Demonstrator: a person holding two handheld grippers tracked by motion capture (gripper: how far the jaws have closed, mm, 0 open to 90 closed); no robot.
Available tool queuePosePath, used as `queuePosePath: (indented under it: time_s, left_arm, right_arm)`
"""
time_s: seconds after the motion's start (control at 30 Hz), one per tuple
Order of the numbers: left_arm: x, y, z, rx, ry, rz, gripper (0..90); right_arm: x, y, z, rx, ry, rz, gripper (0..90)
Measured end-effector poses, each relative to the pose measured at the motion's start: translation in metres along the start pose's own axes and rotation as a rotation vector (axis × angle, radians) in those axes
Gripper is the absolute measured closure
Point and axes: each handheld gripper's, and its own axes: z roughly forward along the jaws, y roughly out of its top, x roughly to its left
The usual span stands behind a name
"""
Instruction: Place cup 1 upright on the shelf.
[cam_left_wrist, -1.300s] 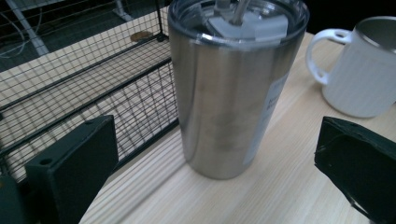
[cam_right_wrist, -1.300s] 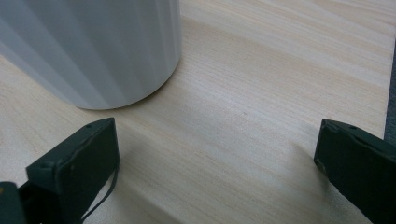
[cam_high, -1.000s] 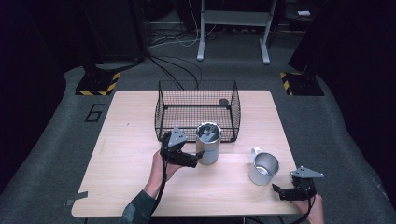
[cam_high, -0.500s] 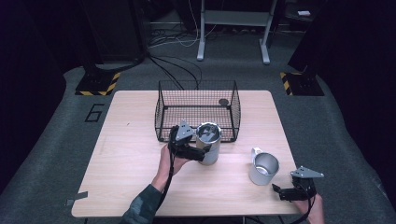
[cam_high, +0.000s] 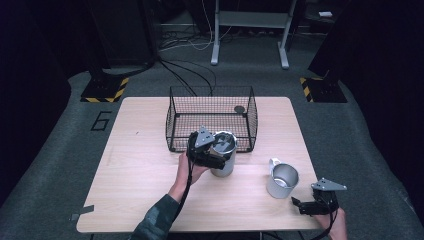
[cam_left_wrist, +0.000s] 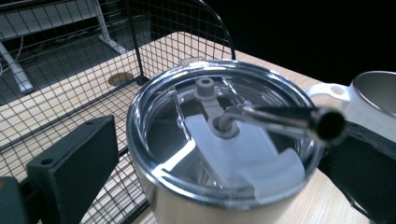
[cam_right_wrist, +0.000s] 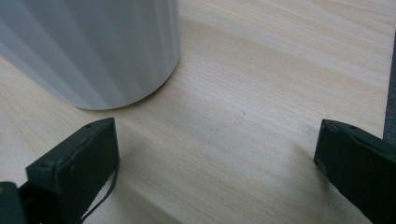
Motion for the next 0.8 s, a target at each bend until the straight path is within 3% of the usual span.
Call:
queuePosePath:
  time_s: [0.8]
  left_arm:
    - [-0.004, -0.003, 0.019, -0.022, 0.025, -0.012, 3.6]
  right_arm:
    - [0.000, 0.000, 0.000, 0.000, 0.000, -0.001, 0.0]
